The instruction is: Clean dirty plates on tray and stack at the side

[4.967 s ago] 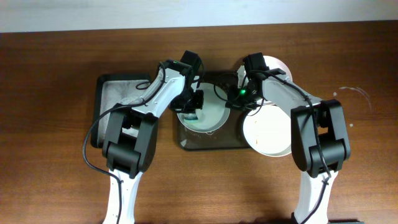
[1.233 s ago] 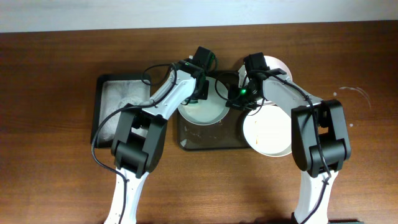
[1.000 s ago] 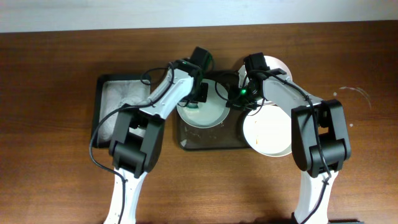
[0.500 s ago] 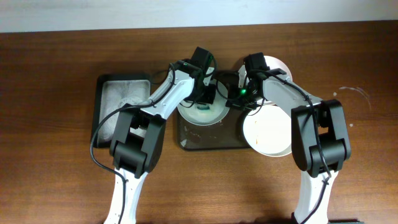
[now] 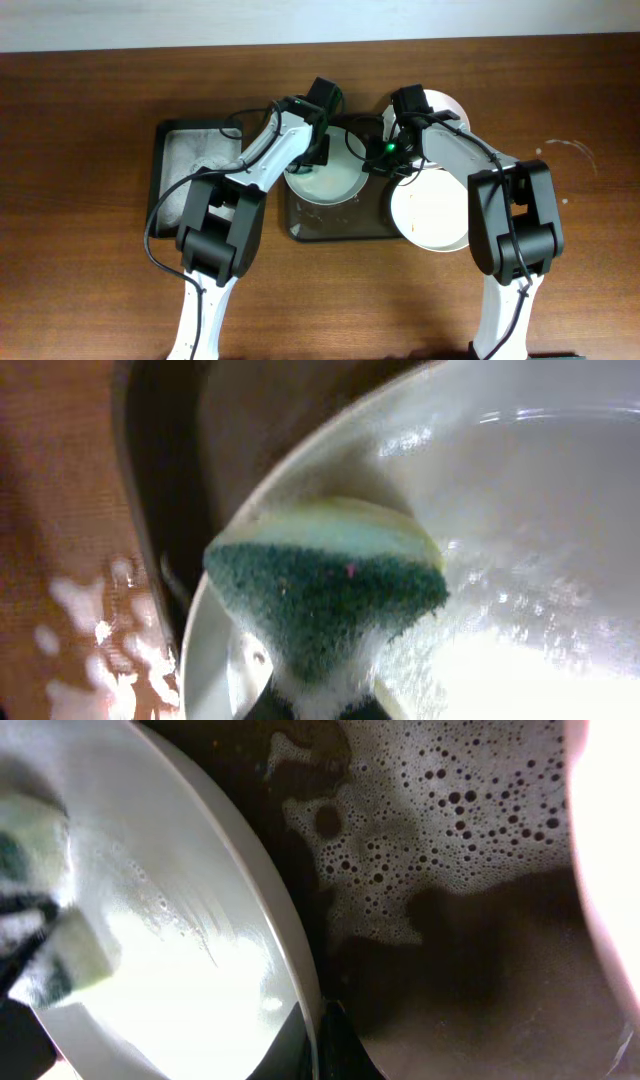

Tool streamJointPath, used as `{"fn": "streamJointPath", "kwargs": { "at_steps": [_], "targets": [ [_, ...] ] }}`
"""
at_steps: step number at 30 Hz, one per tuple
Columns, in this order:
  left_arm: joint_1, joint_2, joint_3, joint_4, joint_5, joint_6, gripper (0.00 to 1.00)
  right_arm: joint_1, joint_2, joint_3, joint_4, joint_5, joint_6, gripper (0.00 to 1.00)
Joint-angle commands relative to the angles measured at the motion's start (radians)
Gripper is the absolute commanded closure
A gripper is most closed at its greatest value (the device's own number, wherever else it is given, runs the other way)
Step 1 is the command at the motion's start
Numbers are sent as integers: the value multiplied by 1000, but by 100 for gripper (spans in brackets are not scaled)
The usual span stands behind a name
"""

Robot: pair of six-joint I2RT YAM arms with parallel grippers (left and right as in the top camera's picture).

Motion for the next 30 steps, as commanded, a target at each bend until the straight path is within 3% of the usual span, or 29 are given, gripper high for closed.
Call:
{"fn": "streamJointPath", "kwargs": {
  "at_steps": [1,6,12,20,30],
  "targets": [
    [12,26,-26,-75,193,64,99,5,18,-20,-8,2,-11,96],
    [16,26,-22,-87,390,153,99,5,18,-20,-11,1,-11,96],
    [66,20,95,-192,438,153,99,3,10,-20,-7,-40,-11,96],
    [91,-25,380,-405,443,176,99,-16,-109,-18,-39,-45,-32,96],
    [139,-86,549,-497,443,220,99,-22,-443,-18,-219,351,-53,96]
  ]
}}
